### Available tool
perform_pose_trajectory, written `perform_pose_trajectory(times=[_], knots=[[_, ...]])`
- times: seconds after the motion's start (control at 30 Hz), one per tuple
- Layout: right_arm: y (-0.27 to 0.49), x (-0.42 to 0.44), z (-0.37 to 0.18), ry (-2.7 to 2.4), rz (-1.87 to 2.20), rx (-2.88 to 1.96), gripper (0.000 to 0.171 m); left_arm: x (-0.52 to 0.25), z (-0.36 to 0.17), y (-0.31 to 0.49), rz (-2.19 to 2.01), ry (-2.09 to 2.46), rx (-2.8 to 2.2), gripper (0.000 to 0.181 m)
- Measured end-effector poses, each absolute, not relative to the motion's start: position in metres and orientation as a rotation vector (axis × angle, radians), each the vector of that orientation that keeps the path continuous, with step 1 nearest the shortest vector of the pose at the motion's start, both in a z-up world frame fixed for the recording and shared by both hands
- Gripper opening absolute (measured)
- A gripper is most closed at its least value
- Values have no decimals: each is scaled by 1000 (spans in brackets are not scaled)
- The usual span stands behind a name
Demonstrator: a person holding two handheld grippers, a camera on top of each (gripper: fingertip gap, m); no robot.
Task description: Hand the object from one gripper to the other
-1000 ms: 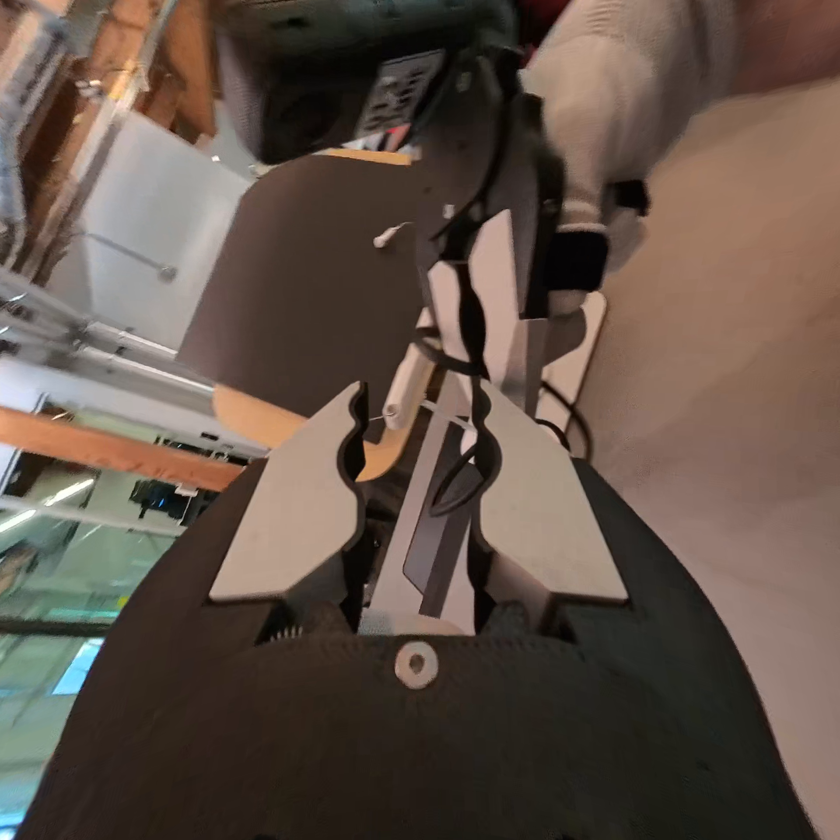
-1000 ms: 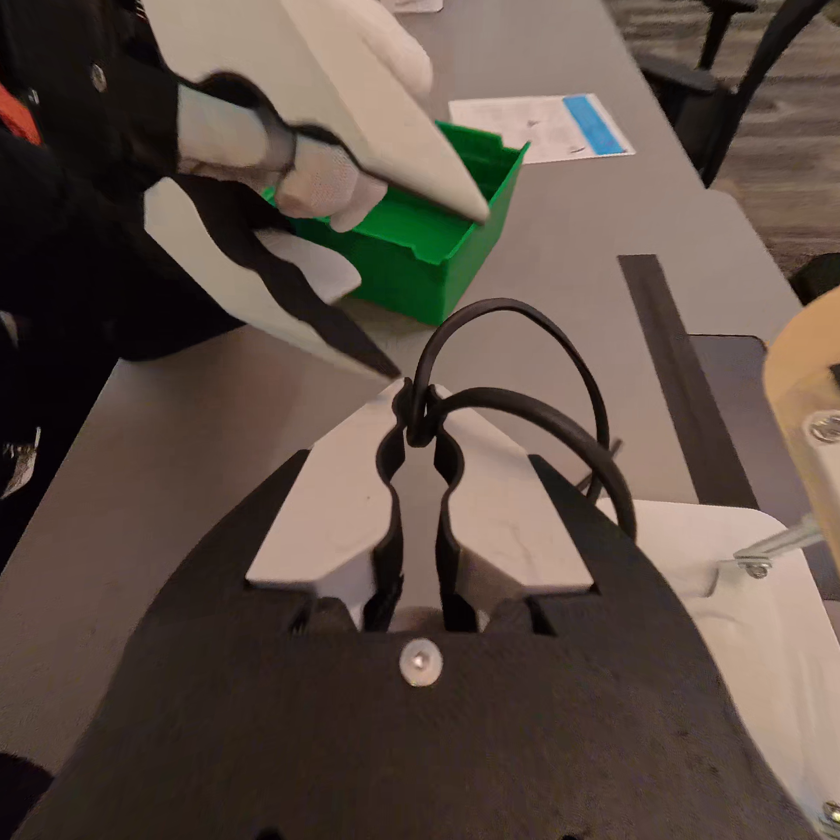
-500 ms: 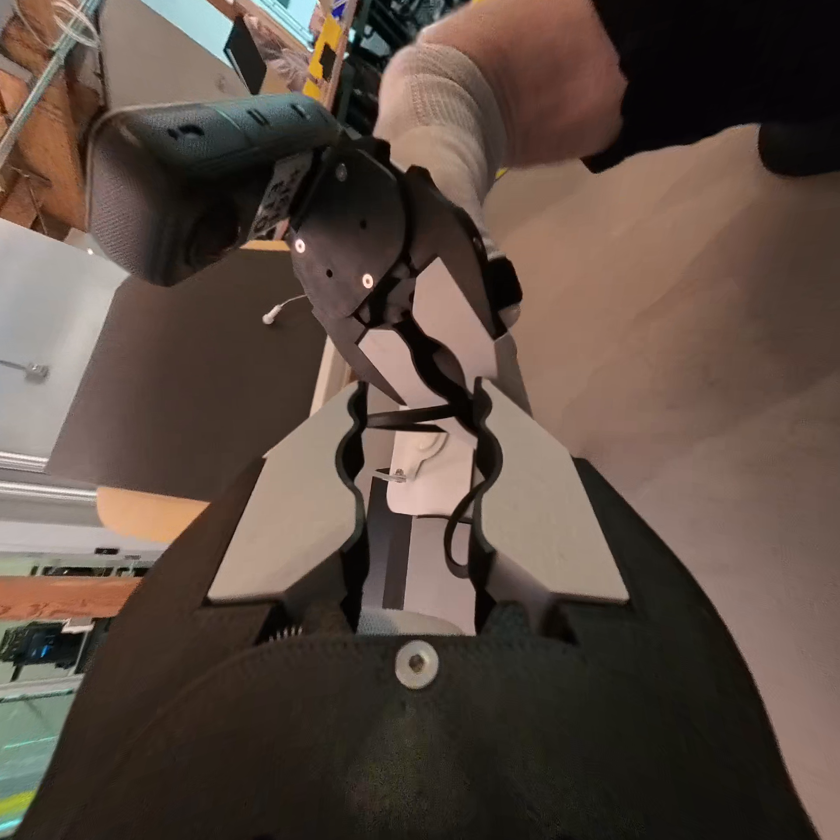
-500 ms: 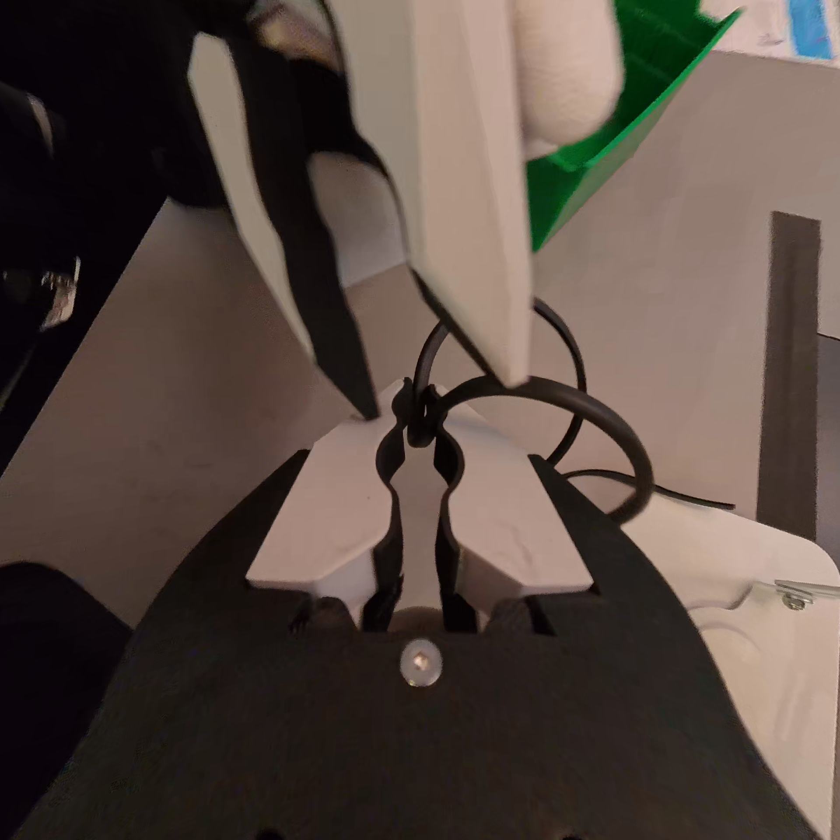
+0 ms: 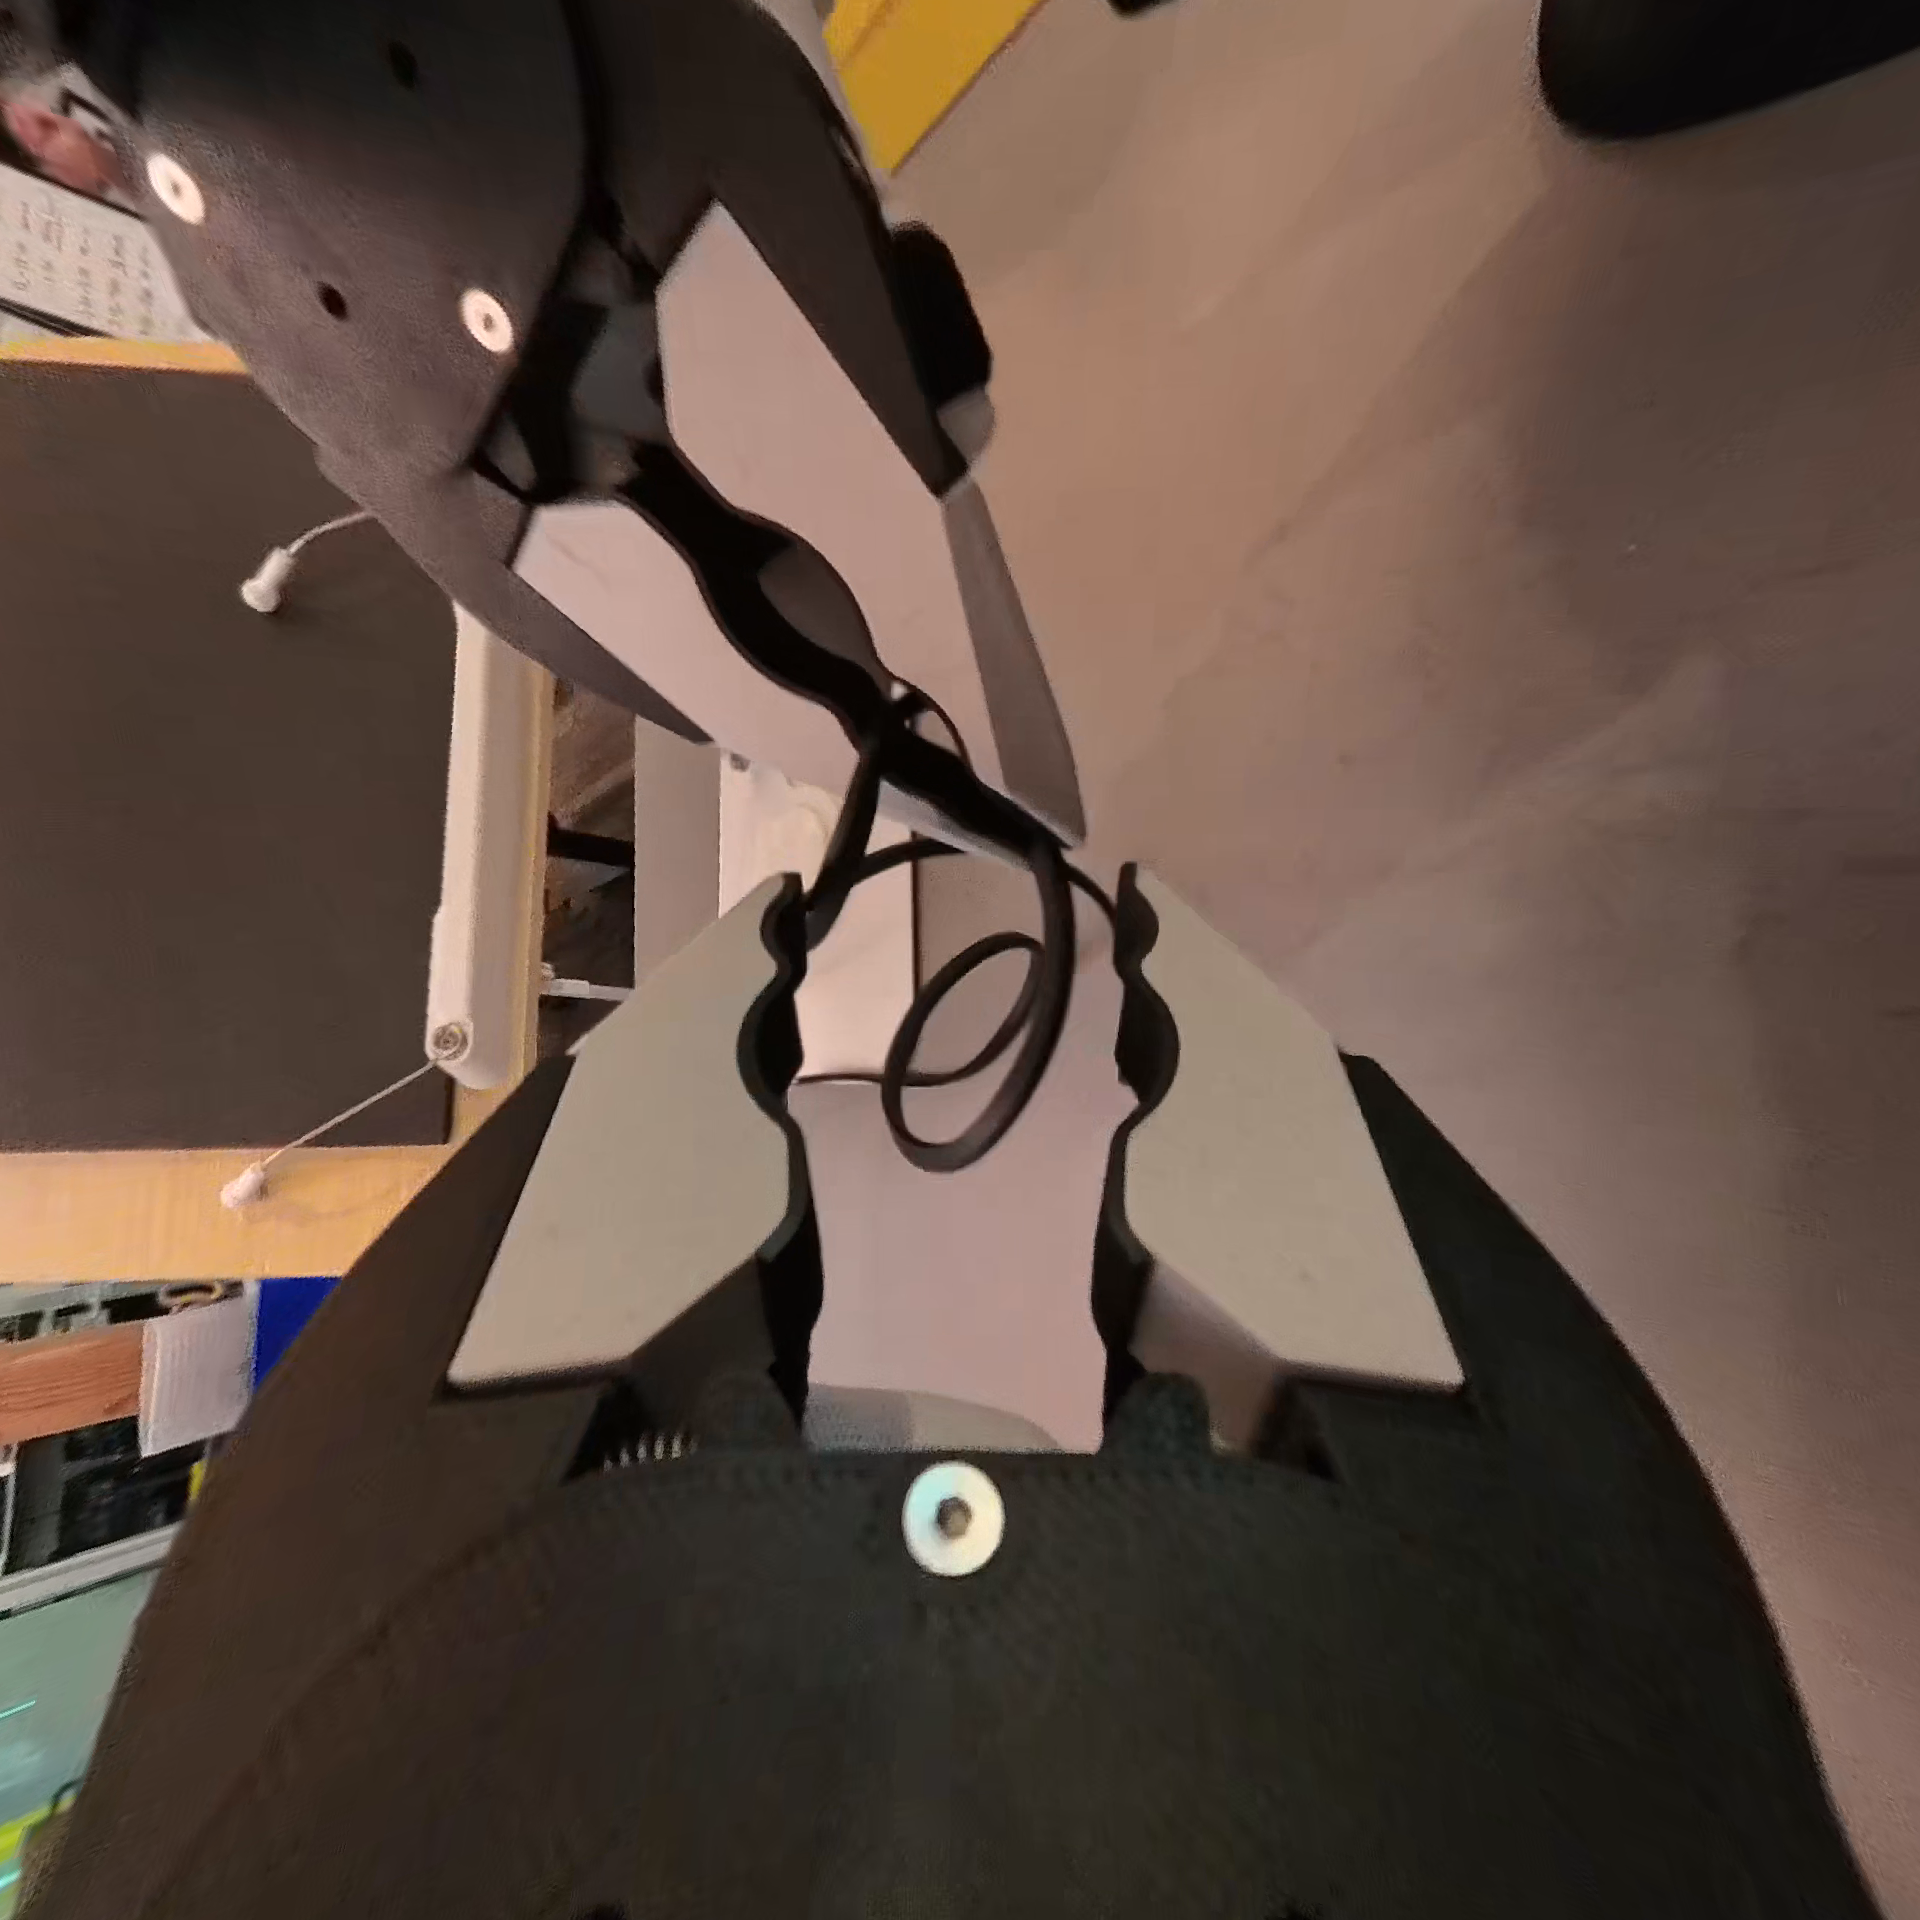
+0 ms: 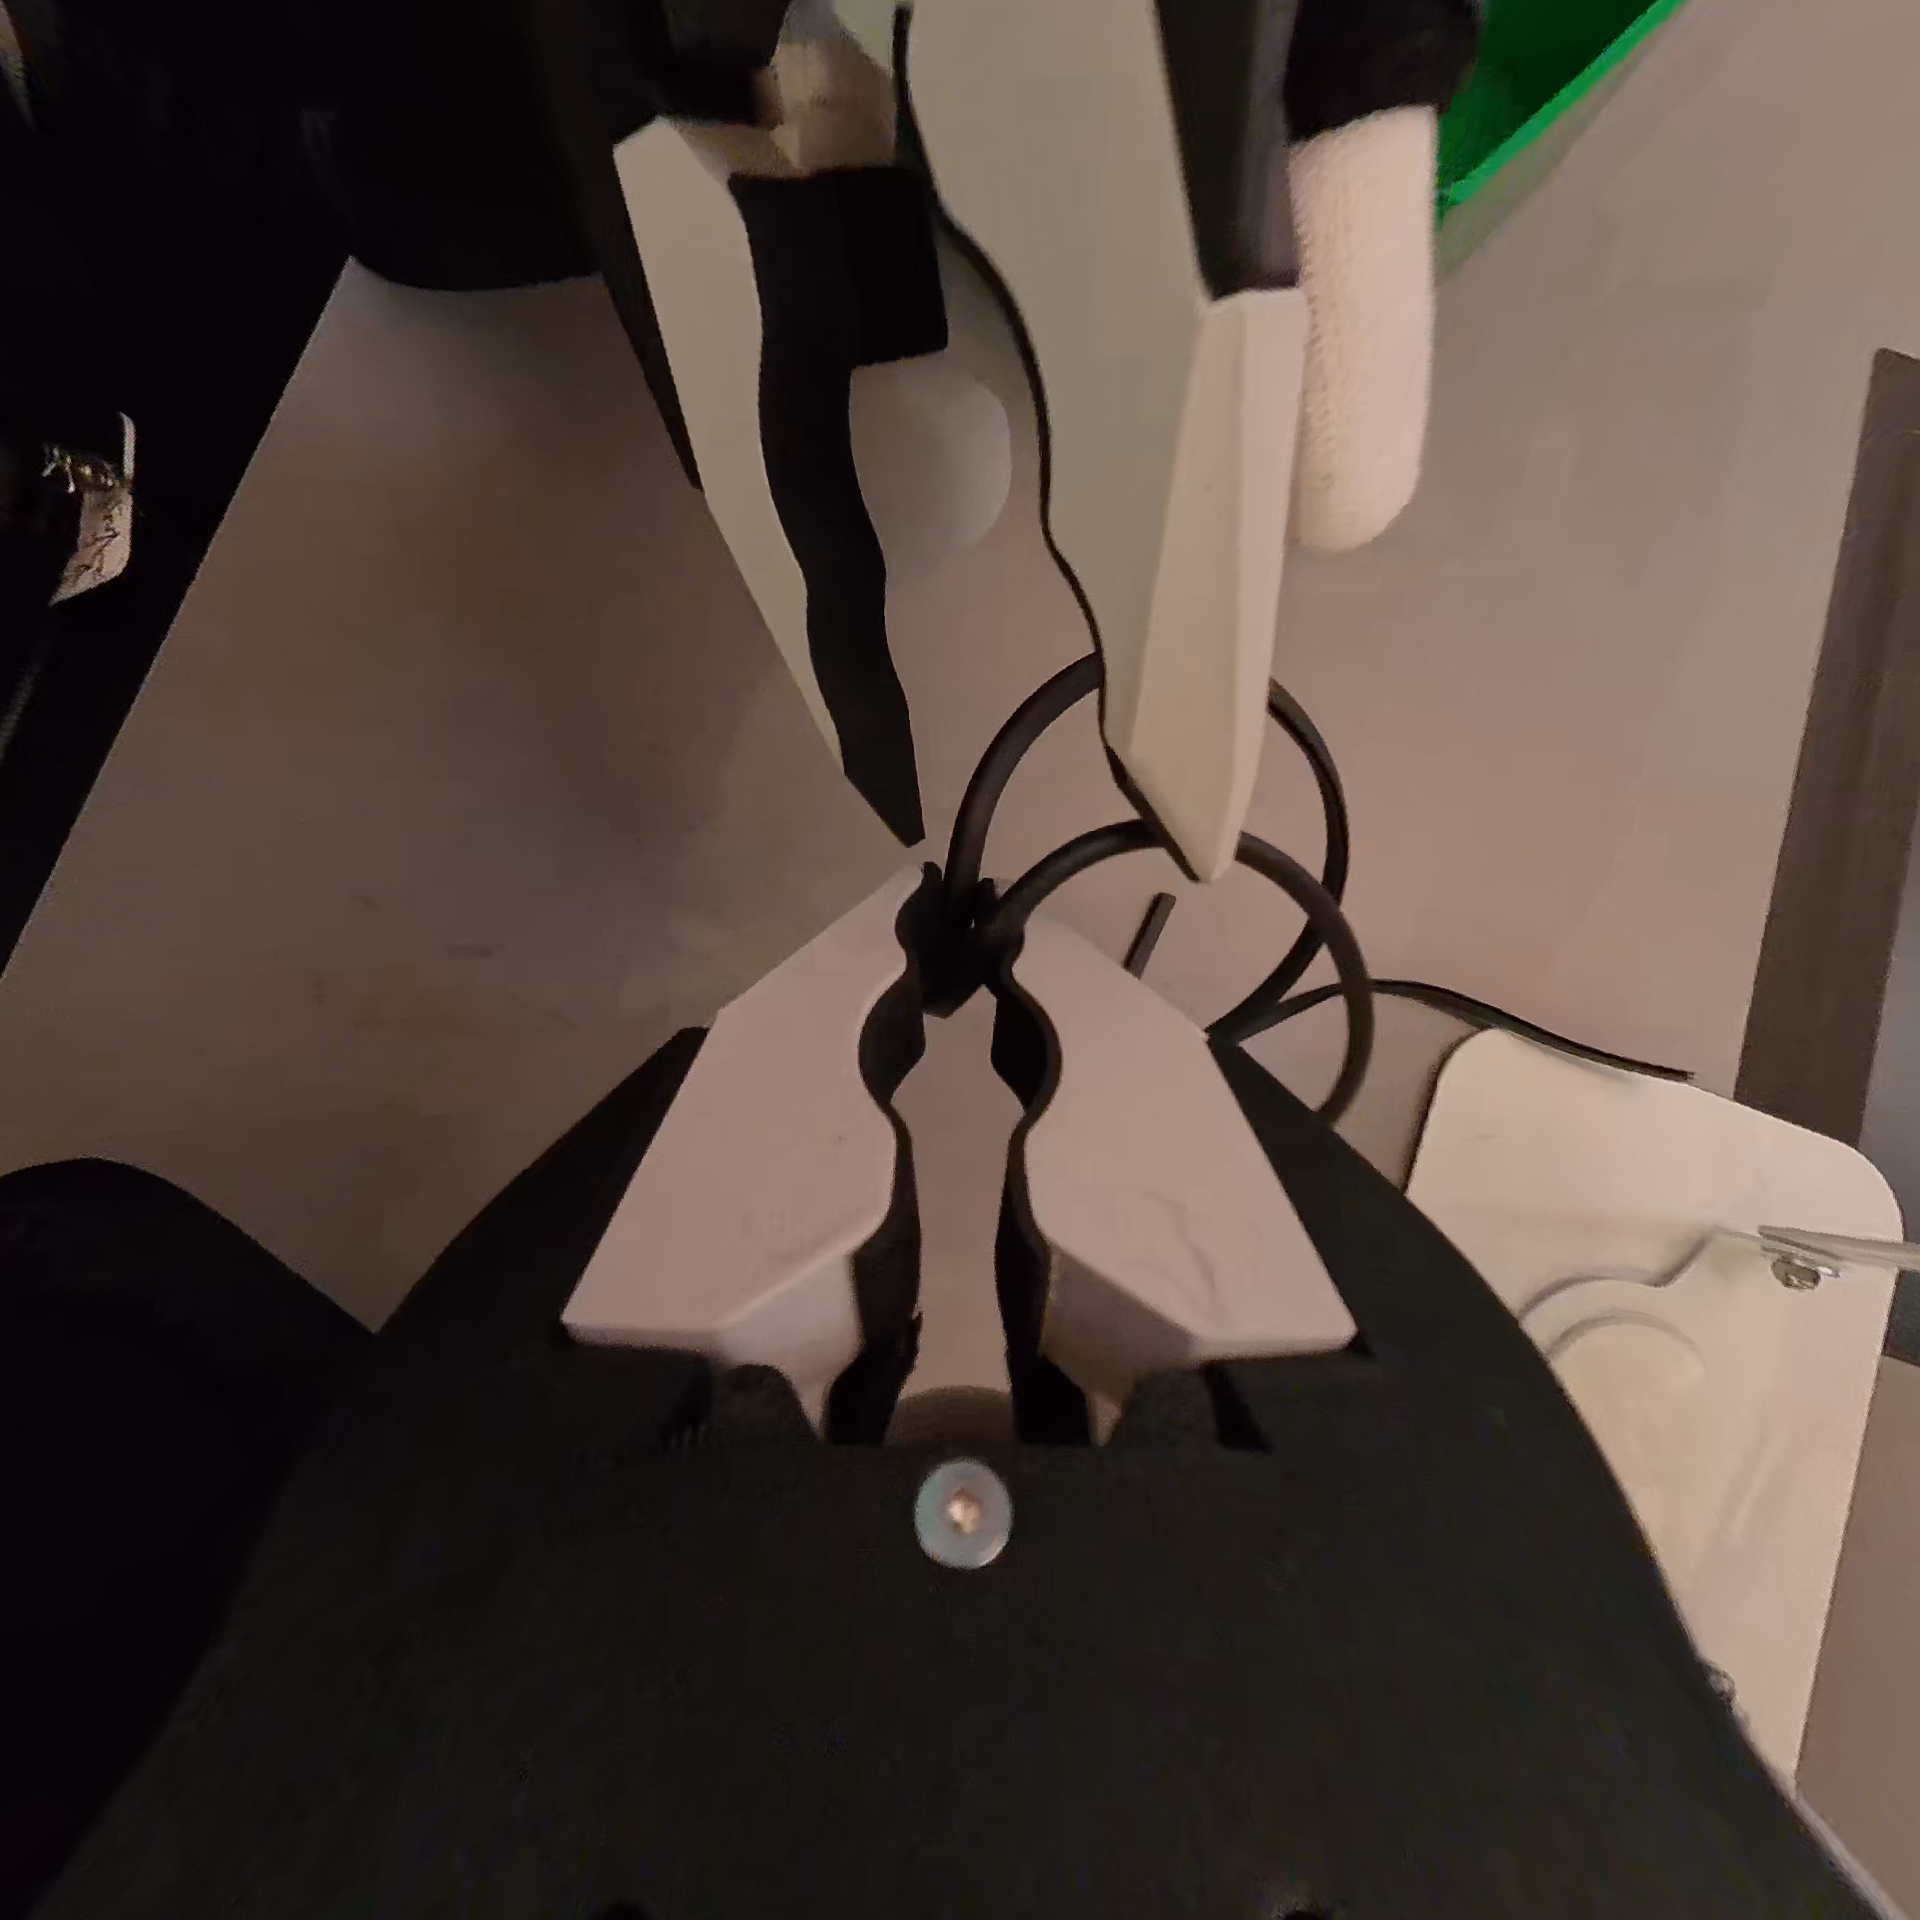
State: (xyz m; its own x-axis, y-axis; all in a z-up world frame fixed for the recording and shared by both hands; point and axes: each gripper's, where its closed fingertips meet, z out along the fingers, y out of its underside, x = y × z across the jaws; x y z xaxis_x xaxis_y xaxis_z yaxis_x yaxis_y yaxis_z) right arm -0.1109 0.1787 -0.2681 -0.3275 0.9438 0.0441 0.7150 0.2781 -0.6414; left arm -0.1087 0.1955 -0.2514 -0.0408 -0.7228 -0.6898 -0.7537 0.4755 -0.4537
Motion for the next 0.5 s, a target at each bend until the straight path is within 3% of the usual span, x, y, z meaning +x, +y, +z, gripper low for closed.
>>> perform_pose_trajectory(times=[0.03,0.33,0.5], knots=[[180,-109,-266,-2124,746,-1496,3,-109,-253,197,58,1773,-1255,56],[188,-98,-253,-2052,756,-1491,3,-110,-249,216,193,1727,-1216,12],[198,-101,-248,-2000,716,-1492,3,-114,-248,222,252,1716,-1221,3]])
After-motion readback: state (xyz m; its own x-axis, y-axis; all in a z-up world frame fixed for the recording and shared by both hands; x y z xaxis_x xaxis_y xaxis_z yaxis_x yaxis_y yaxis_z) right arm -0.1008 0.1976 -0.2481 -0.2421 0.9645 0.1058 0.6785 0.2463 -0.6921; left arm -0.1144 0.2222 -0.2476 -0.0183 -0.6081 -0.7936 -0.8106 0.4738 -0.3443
